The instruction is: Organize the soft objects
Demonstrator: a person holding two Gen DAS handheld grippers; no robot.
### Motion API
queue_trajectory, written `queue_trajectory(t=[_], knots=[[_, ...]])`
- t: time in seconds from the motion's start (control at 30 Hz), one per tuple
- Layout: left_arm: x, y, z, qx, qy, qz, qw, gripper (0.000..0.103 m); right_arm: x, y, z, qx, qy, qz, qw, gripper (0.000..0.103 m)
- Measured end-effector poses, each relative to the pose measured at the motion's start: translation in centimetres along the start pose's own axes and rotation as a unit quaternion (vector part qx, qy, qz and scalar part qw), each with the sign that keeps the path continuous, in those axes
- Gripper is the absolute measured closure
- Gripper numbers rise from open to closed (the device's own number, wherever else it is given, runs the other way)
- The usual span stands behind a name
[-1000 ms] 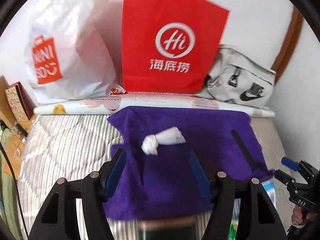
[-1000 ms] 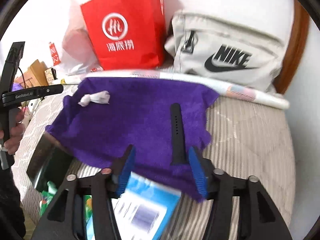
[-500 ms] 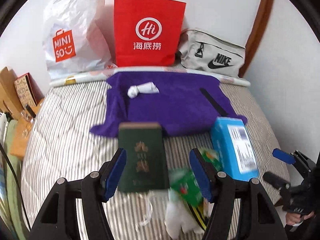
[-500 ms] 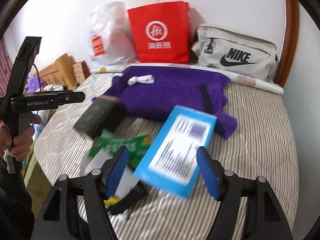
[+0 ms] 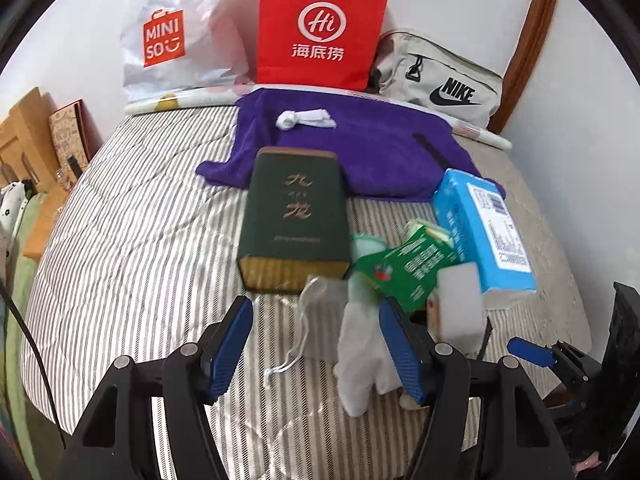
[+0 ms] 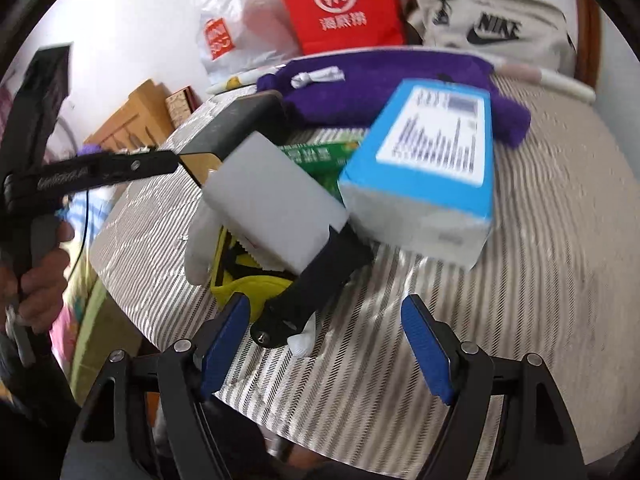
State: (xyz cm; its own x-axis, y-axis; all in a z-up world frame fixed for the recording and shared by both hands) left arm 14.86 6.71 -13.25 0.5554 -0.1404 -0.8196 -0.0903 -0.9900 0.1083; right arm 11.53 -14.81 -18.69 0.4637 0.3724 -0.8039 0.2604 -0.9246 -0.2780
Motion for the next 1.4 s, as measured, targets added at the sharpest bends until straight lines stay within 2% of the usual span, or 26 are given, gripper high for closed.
queue_trajectory(t=[0.17,0.37,0.5,0.63,0.9,1.1,1.23,1.4], knots=[[0.2,-0.6,0.6,-0.005,-0.003,0.0,1.0,0.039,0.9,0.5,-0.1,0.042,-0.001,-0.026,0.999,0.027],[0.7,-0.4,0.7,0.002,-0.007,0.011,0.9999,0.039,1.8,1.0,-0.6,0.071,-0.005,-0.044,0.996,0.036],[0.8,0.1,0.6,0.021,-0.003,-0.007,0.9998,0.039,2.4,1.3,-0.8,0.09,-0.005,-0.067,0.994,0.054],[1.1,0.4,0.6,0.027,-0.007,-0.003,0.9996,0.039,2.6,1.1,-1.1,0.098,-0.009,-0.095,0.991,0.078],[0.6,1.6,1.0,0.041,0.001,0.014,0.9991,0.039,0.9,1.3,-0.8,0.088,-0.007,-0.078,0.993,0.079],[-0.4,3.8,1.1,0.075,0.012,0.04,0.9963,0.038,-0.9,1.7,-0.3,0.077,0.008,-0.061,0.995,0.079],[0.2,5.4,0.8,0.086,0.003,0.069,0.9939,0.037,-1.5,2.4,-0.3,0.082,0.017,-0.06,0.995,0.079],[1.8,6.3,0.4,0.07,-0.018,0.113,0.9909,0.037,-2.4,3.1,-0.2,0.077,0.028,-0.043,0.996,0.082]])
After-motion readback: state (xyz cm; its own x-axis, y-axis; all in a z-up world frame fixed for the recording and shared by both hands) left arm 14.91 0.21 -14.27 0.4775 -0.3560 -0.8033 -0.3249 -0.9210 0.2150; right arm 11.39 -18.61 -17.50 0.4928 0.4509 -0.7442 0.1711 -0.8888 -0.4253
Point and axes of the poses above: each gripper's, at about its wrist camera, not at the fingertips, and x roughly the way its jaws point, y to its right, z to its underside, the point moved 1 cm from there along x, roughly the way its jaws point, and after that the axes turned 2 degrees about x, right-handed, at the moved point
